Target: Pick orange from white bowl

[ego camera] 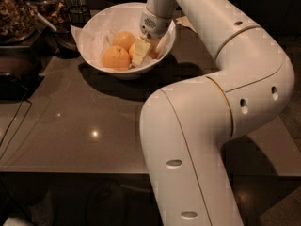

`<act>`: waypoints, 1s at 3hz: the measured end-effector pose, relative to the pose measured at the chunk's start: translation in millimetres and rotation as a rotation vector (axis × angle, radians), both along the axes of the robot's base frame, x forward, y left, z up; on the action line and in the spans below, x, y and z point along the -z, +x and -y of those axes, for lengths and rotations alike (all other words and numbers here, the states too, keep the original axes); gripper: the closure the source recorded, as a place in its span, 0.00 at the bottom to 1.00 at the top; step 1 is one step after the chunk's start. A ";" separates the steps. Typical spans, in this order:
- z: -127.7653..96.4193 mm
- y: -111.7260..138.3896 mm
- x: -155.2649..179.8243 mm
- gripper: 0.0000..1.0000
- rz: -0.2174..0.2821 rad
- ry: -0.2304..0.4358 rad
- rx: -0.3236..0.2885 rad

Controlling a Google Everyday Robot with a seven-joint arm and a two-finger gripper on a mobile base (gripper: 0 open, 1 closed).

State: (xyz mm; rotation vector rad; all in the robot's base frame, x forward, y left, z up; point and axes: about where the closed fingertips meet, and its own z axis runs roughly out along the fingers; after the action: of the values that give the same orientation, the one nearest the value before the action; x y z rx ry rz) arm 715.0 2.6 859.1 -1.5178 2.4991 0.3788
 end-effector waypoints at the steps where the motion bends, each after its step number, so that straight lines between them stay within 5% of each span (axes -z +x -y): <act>1: 0.0 0.0 0.0 0.62 0.000 0.000 0.000; 3: -4.7 1.1 -6.0 1.00 0.028 0.047 -0.024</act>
Offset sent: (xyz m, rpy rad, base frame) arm 0.0000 0.0000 0.0000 0.0000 0.0000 0.0000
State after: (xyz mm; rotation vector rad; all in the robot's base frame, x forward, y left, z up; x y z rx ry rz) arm 716.1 7.3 865.0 -1.5258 2.4360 0.4140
